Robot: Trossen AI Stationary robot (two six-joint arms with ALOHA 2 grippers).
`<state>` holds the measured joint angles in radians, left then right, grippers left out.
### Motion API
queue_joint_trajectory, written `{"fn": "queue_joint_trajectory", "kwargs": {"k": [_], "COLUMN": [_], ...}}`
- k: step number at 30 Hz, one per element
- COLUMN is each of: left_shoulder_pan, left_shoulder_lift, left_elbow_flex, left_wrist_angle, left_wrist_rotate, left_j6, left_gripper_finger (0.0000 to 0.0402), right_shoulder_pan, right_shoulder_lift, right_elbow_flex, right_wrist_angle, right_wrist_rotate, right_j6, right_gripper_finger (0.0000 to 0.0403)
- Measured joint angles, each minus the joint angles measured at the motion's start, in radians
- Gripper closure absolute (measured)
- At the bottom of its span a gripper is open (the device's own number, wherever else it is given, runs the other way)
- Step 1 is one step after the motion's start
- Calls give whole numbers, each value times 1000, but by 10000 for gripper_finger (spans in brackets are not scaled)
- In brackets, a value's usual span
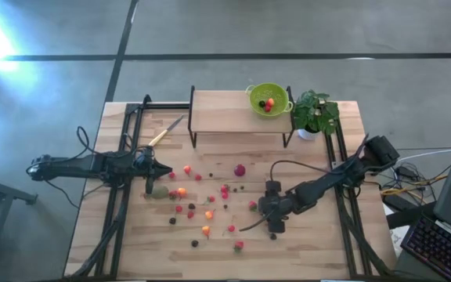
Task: Build produce basket
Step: Put the blackberry into the green basket
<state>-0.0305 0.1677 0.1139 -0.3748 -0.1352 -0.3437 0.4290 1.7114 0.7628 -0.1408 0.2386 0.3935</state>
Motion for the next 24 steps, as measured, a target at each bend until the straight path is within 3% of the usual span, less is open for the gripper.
{"fn": "queue_joint_trajectory", "kwargs": {"k": [6, 15, 24], "left_shoulder_pan": [0, 0, 0], "left_shoulder_lift": [0, 0, 0], "left_elbow_flex": [0, 0, 0], "left_wrist_angle": [0, 0, 0], "left_wrist_rotate": [0, 0, 0], "left_j6": [0, 0, 0], "left_gripper_finger": [380, 381, 381], "right_shoulder_pan": [0, 0, -3], "right_shoulder_lift": [-10, -14, -80], "right_elbow_flex": [-2, -3, -5], "right_wrist_angle": [16, 15, -77], "right_wrist_rotate": [-3, -4, 4], "right_j6": [0, 0, -3], "right_gripper_finger": [223, 319, 305]}}
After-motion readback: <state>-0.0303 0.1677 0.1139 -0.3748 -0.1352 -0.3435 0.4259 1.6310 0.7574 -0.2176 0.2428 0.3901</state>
